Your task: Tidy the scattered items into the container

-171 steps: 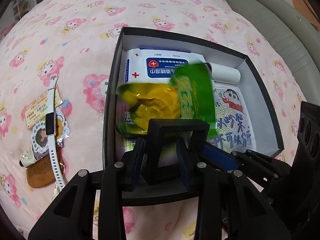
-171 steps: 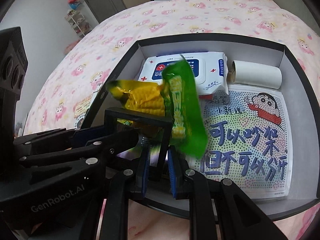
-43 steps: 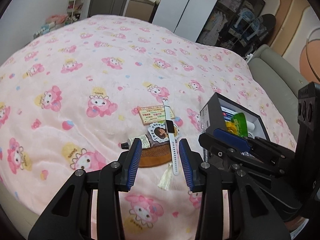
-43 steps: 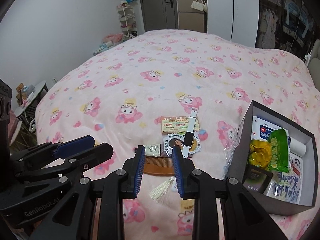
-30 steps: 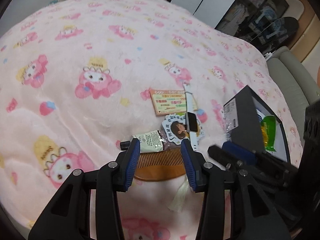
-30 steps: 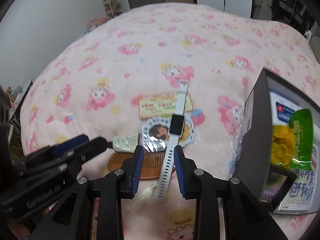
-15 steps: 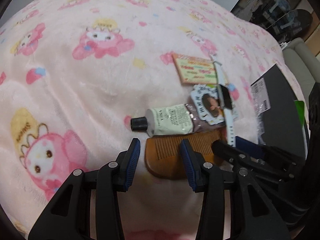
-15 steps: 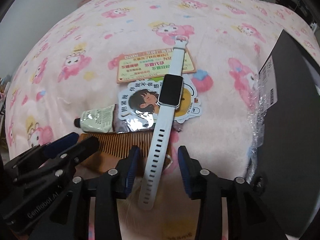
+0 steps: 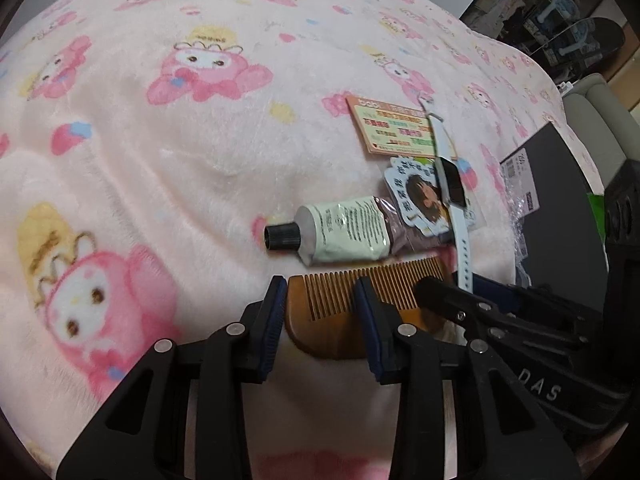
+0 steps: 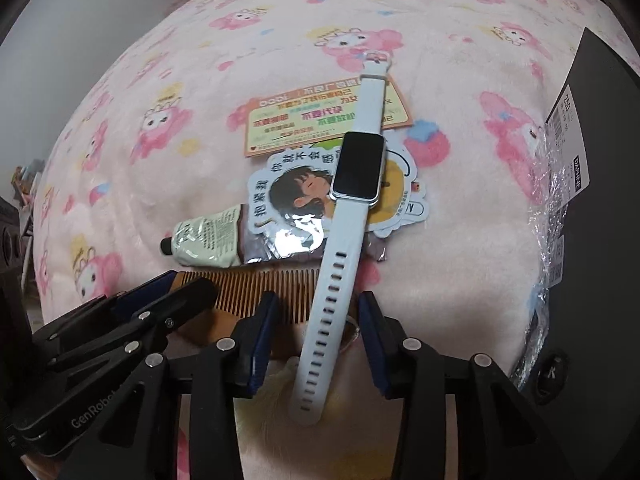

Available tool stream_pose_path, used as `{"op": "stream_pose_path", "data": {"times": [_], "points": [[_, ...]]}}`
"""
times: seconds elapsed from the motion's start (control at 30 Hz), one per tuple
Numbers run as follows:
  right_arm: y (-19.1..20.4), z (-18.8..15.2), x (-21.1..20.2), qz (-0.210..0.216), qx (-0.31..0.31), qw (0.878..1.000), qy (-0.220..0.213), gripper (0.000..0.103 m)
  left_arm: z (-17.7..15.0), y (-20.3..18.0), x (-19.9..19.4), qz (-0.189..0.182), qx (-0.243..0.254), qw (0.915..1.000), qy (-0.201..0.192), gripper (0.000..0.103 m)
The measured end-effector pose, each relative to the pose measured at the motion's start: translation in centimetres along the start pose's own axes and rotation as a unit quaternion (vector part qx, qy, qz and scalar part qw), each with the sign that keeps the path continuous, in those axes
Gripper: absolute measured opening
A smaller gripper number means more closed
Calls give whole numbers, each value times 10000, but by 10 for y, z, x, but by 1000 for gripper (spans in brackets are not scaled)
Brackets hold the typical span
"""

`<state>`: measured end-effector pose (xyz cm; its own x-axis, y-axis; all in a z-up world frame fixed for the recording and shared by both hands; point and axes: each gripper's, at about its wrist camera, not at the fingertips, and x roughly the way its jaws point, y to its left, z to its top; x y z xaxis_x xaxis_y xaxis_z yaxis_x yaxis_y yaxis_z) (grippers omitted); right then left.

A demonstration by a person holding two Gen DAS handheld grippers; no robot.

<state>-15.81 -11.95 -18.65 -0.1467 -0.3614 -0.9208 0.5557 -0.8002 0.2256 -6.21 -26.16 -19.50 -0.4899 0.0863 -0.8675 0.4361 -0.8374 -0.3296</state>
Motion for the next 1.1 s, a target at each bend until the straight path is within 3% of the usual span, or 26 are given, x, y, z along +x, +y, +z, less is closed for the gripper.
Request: {"op": "stream_pose_path", "data": {"times": [0.2, 0.3, 0.37, 0.47, 0.53, 0.6, 0.73, 0.83, 1.1], "points": [[18, -21, -20, -16, -204, 9998, -75, 37, -10, 7, -21, 88, 11, 9997, -213, 35], [20, -31, -22, 385, -197, 9990, 132, 37, -10, 18, -20, 190, -167, 9995, -213, 34], [22, -36, -27, 230, -225, 9994, 97, 37, -9, 23, -17, 123, -301, 9993, -162, 34], [25, -37, -49, -366, -358, 9979, -406, 37, -8, 18, -15, 202, -212, 9993, -216, 34], [28, -33, -65, -461, -462, 9949, -765, 37, -9, 14, -14, 257, -117, 9994, -220, 34], [36, -30, -74, -260, -668, 9929, -948, 37, -9, 11, -11, 283, -71, 9993, -222, 34], [49, -23, -45, 306, -790, 9948, -573, 35, -8, 14, -12, 215, -170, 9994, -208, 34], [47, -30, -22, 329, -682, 9967, -288, 32, -8, 17, -11, 186, -208, 9994, -187, 36], [13, -37, -15, -478, -294, 9980, -274, 29, -8, 15, -11, 220, -191, 9995, -154, 36]]}}
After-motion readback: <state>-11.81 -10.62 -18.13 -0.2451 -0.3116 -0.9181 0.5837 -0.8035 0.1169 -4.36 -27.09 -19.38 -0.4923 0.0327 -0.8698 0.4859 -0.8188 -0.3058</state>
